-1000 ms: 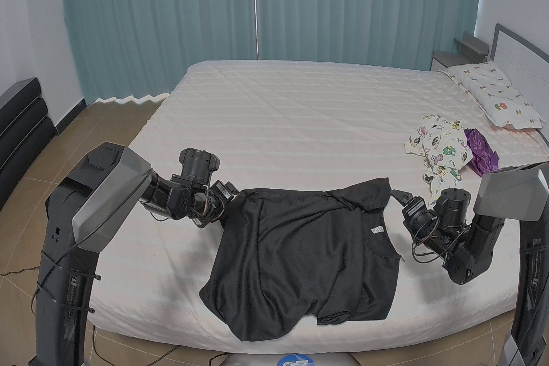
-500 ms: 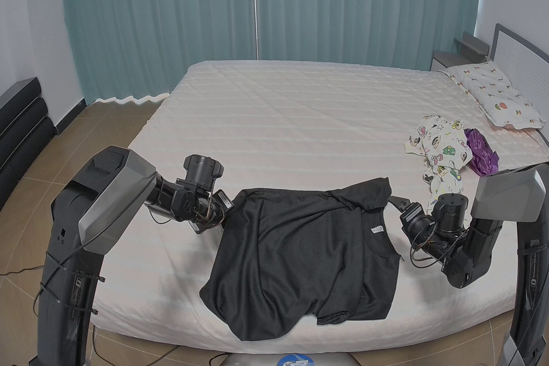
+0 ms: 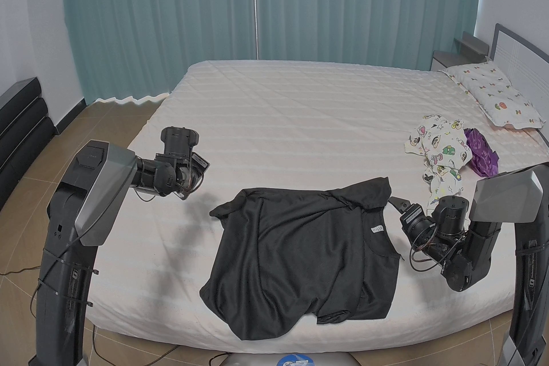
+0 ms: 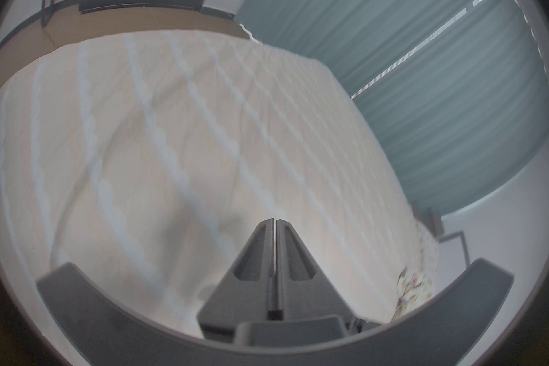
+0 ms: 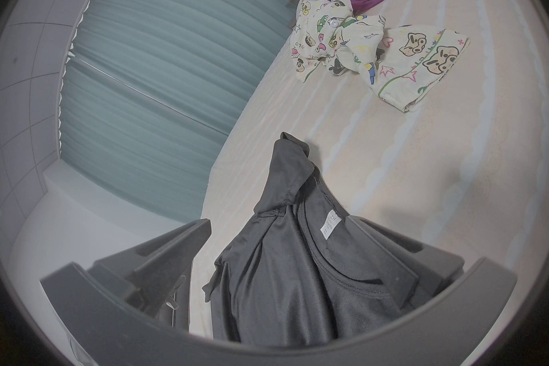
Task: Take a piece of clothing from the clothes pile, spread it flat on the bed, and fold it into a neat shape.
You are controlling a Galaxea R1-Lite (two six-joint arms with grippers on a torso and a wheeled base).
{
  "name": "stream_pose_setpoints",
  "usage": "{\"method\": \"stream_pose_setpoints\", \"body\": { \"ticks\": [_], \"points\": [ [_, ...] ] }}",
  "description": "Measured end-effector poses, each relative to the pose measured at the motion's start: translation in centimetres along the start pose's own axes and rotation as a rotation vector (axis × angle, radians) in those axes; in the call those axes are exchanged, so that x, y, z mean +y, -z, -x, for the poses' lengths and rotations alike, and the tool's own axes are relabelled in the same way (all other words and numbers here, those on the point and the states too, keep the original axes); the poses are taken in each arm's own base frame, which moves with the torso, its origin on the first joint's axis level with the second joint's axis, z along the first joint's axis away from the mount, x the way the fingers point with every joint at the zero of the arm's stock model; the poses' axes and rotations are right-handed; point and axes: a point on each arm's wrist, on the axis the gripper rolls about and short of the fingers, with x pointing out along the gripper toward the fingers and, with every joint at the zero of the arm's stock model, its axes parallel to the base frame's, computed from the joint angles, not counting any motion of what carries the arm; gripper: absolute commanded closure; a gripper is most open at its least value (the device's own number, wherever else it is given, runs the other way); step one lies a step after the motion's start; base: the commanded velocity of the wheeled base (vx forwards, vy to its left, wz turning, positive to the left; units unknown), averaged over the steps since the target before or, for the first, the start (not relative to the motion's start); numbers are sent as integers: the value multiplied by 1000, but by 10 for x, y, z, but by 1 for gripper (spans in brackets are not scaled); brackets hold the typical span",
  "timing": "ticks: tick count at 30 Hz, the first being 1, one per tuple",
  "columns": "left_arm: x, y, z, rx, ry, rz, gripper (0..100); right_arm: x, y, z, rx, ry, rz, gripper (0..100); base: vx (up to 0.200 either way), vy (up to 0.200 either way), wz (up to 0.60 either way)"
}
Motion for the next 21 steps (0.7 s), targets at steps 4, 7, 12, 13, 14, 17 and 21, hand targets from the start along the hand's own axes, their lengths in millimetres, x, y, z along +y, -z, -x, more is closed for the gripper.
{"method": "stream_pose_setpoints", "body": {
  "ticks": [4, 7, 12, 13, 14, 17, 21],
  "points": [
    [9, 6, 0, 77, -16, 4, 0, 0, 1, 0, 2, 2, 1, 0, 0, 0, 0],
    [15, 10, 4, 154, -14, 8, 0, -1, 1, 1, 4, 4, 1, 0, 0, 0, 0],
    [21, 28, 14, 282, -12, -16, 0, -2, 3, 2, 11, 10, 3, 0, 0, 0, 0],
    [21, 31, 15, 299, -12, -32, 0, -2, 4, 2, 14, 11, 3, 0, 0, 0, 0],
    [22, 36, 18, 314, -13, -54, 0, -2, 5, 3, 17, 12, 4, 0, 0, 0, 0],
    [23, 45, 21, 335, -22, -109, 0, -2, 6, 3, 22, 12, 5, 0, 0, 0, 0],
    [22, 60, 24, 335, -37, -166, 0, -1, 8, 3, 26, 11, 7, 0, 0, 0, 0]
  ]
}}
